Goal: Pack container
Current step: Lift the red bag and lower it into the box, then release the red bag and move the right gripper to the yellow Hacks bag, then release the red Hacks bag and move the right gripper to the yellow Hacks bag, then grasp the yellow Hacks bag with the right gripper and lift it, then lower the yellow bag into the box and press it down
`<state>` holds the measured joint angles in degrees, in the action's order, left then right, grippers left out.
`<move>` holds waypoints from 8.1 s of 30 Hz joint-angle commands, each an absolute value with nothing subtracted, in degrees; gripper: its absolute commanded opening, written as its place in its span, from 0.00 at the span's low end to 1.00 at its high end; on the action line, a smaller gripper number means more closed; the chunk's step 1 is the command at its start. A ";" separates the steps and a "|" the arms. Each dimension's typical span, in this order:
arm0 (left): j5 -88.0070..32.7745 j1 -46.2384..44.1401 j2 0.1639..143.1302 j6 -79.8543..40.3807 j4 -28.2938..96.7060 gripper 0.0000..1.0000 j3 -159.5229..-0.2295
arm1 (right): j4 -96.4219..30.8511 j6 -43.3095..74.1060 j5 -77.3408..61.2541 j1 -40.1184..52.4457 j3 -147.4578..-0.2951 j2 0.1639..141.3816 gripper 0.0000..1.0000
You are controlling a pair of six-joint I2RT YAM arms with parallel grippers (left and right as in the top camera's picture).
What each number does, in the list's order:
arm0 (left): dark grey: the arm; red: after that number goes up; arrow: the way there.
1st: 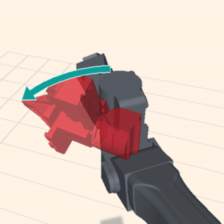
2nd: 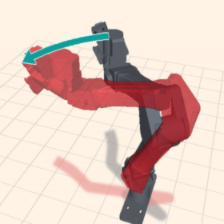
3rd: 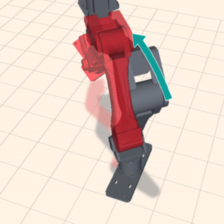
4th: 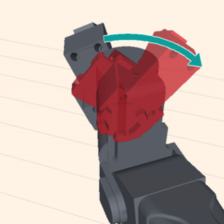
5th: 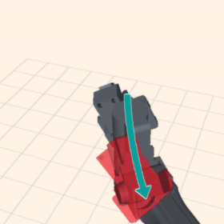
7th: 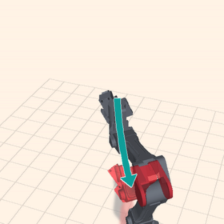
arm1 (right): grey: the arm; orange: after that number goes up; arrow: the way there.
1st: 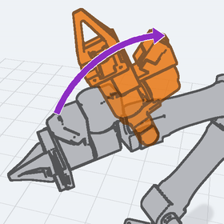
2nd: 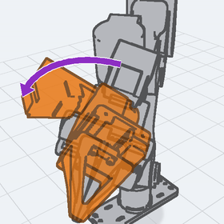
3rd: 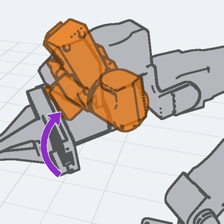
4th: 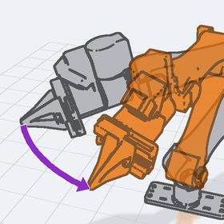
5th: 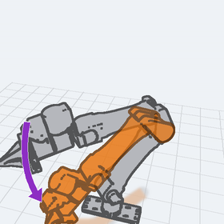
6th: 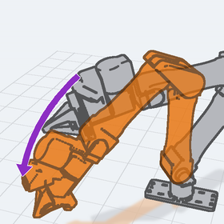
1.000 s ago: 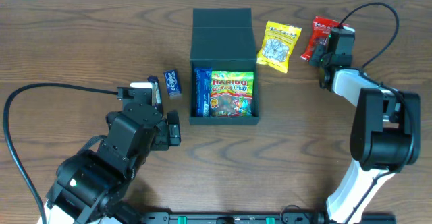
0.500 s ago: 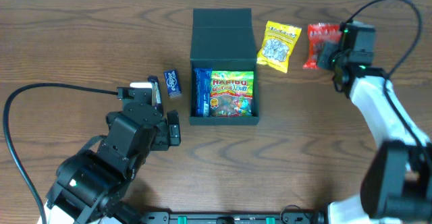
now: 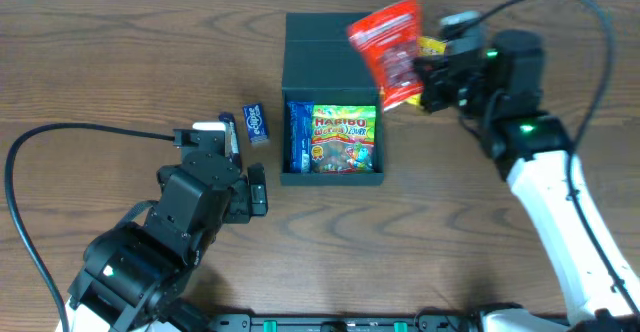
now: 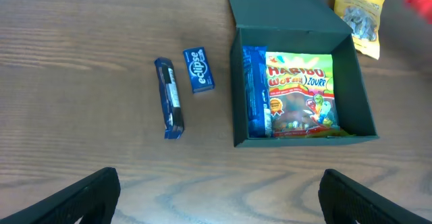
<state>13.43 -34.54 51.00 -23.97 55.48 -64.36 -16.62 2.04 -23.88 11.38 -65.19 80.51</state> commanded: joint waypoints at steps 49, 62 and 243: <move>13.47 -34.37 50.98 -23.57 55.53 0.95 -64.60 | -3.36 3.03 -11.05 12.10 -65.47 94.83 0.73; 13.45 -34.37 50.98 -23.57 55.55 0.95 -64.60 | 1.37 17.39 2.15 11.60 -65.54 102.56 0.82; 13.47 -34.37 50.98 -23.57 55.55 0.95 -64.62 | -42.87 -36.84 -28.99 25.69 -76.09 92.97 0.99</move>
<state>13.43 -34.54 51.00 -23.94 55.48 -64.36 -42.78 -42.06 -28.25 25.04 -76.05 95.35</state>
